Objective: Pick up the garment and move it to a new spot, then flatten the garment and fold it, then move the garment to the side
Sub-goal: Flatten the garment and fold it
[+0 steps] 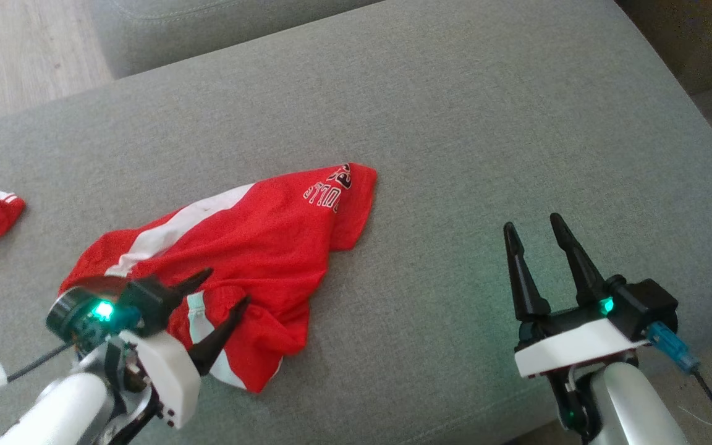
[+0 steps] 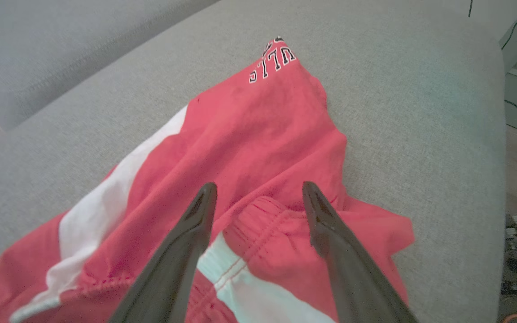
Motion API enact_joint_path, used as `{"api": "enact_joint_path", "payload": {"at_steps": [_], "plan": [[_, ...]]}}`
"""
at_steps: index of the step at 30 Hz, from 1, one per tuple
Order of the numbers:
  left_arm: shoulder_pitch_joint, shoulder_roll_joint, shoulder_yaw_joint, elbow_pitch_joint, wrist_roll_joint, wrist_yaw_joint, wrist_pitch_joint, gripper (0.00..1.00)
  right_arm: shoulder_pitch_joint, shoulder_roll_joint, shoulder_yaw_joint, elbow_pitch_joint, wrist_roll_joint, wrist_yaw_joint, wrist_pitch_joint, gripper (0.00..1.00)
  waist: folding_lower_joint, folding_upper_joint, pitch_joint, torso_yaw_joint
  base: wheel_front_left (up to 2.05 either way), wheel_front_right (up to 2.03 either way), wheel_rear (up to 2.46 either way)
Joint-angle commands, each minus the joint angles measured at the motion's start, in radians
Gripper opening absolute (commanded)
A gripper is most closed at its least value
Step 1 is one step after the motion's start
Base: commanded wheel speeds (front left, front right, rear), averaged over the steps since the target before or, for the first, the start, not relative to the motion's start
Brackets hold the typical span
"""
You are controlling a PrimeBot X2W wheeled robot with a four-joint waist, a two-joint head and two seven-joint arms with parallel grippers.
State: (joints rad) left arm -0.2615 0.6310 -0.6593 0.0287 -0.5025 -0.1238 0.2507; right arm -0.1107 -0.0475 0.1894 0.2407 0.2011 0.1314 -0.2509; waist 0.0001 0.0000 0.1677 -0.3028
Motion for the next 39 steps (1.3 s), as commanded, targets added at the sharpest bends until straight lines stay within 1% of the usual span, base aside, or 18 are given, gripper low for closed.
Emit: {"api": "enact_joint_path", "payload": {"at_steps": [1, 4, 7, 9, 11, 15, 21, 29, 32, 39], "plan": [[-0.058, 0.047, 0.027, -0.028, -0.041, -0.003, 0.017, 1.0, -0.028, -0.003, 0.02, -0.029, -0.003, -0.001, -0.011, 1.0, -0.0001, 0.0, -0.001, 0.0, 0.0, 0.0, 0.0], [-0.09, 0.089, -0.016, -0.051, -0.226, -0.006, 0.094, 1.0, -0.031, -0.003, 0.021, -0.023, -0.009, -0.001, -0.011, 1.0, -0.0001, 0.0, -0.006, 0.0, 0.0, 0.0, 0.0], [-0.135, 0.156, -0.048, -0.07, -0.419, -0.006, 0.187, 1.0, -0.043, -0.003, 0.024, -0.019, -0.012, -0.001, -0.011, 1.0, -0.0001, 0.0, -0.007, 0.0, 0.0, 0.0, 0.0], [-0.162, 0.191, -0.062, -0.07, -0.506, -0.007, 0.24, 1.0, -0.05, -0.003, 0.025, -0.018, -0.009, -0.001, -0.011, 1.0, -0.0001, 0.0, -0.01, -0.001, 0.0, 0.0, 0.0], [-0.183, 0.211, -0.075, -0.069, -0.572, -0.007, 0.276, 1.0, -0.052, -0.003, 0.027, -0.016, -0.005, -0.001, -0.011, 1.0, -0.0001, 0.0, -0.014, -0.002, 0.0, 0.0, 0.0], [-0.229, 0.234, -0.121, -0.053, -0.618, -0.007, 0.318, 1.0, -0.054, -0.003, 0.033, -0.012, 0.003, -0.001, -0.011, 1.0, -0.0001, 0.0, -0.015, -0.006, 0.0, 0.0, 0.0], [-0.282, 0.23, -0.186, -0.004, -0.662, -0.007, 0.37, 1.0, -0.06, -0.003, 0.037, -0.013, 0.016, -0.001, -0.011, 1.0, -0.0001, 0.0, -0.016, -0.015, 0.0, 0.0, 0.0], [-0.313, 0.245, -0.249, 0.022, -0.677, -0.007, 0.395, 1.0, -0.056, -0.003, 0.034, -0.015, 0.022, -0.001, -0.011, 1.0, -0.0001, 0.0, -0.011, -0.025, 0.0, 0.0, 0.0], [-0.33, 0.254, -0.287, 0.03, -0.68, -0.007, 0.414, 1.0, -0.056, -0.003, 0.032, -0.013, 0.022, -0.001, -0.011, 1.0, -0.0001, 0.0, -0.009, -0.024, 0.0, 0.0, 0.0], [-0.345, 0.259, -0.328, 0.033, -0.696, -0.007, 0.422, 1.0, -0.059, -0.003, 0.031, -0.011, 0.024, -0.001, -0.011, 1.0, -0.0001, 0.0, -0.009, -0.025, 0.0, 0.0, 0.0]]}}
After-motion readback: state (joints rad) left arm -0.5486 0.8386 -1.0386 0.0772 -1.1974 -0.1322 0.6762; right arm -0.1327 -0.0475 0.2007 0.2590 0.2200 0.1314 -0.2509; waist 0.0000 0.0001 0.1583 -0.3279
